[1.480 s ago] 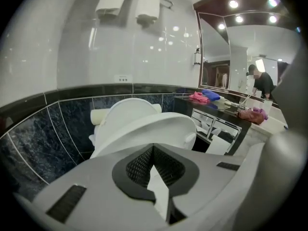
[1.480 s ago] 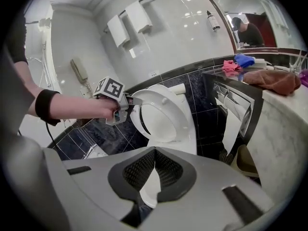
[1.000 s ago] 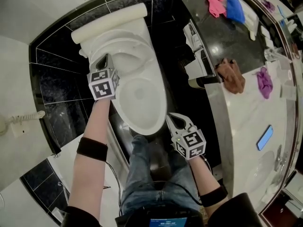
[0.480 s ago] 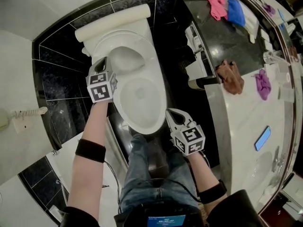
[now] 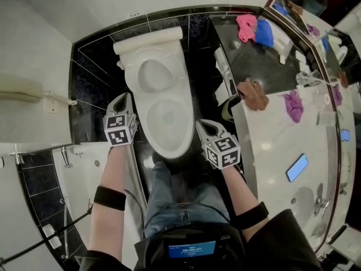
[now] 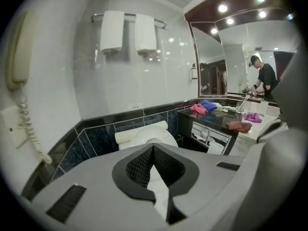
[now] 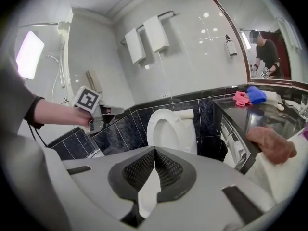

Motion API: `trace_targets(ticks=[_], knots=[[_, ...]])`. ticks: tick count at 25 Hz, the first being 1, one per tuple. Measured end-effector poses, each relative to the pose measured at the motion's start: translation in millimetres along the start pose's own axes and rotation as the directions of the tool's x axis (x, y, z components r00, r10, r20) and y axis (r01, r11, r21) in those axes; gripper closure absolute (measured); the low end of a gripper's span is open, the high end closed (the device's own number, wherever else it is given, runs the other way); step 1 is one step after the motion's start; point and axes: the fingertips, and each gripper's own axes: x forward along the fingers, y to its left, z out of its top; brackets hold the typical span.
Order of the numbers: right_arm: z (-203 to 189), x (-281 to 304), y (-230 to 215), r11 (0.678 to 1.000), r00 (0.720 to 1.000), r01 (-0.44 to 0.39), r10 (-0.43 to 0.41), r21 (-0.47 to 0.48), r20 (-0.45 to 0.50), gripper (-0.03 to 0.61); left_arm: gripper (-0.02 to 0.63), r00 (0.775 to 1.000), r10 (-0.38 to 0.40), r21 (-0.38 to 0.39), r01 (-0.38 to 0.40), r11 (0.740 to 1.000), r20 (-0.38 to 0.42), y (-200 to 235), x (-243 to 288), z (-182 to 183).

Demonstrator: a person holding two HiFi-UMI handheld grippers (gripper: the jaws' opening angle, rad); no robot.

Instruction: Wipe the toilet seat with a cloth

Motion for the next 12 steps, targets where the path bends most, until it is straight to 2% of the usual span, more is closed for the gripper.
trace_targets(ticks=[6,12], knots=[[24.1,-60.3,6.9,0.997,1.0,-0.025,0.025,-0.071,-0.002,0.575,0.614,0.998,0.063,-0.033,-0.062,0.998,0.01,-23.4,-133.6,-0.4],[38.6,-107.7,21.6,0.995,1.0,0.005,-0.004,-0.1,0.007,0.574,0.614,0.995,0.091,-0.068,-0.089,0.994,0.033,-23.9,-218.1,-3.5]])
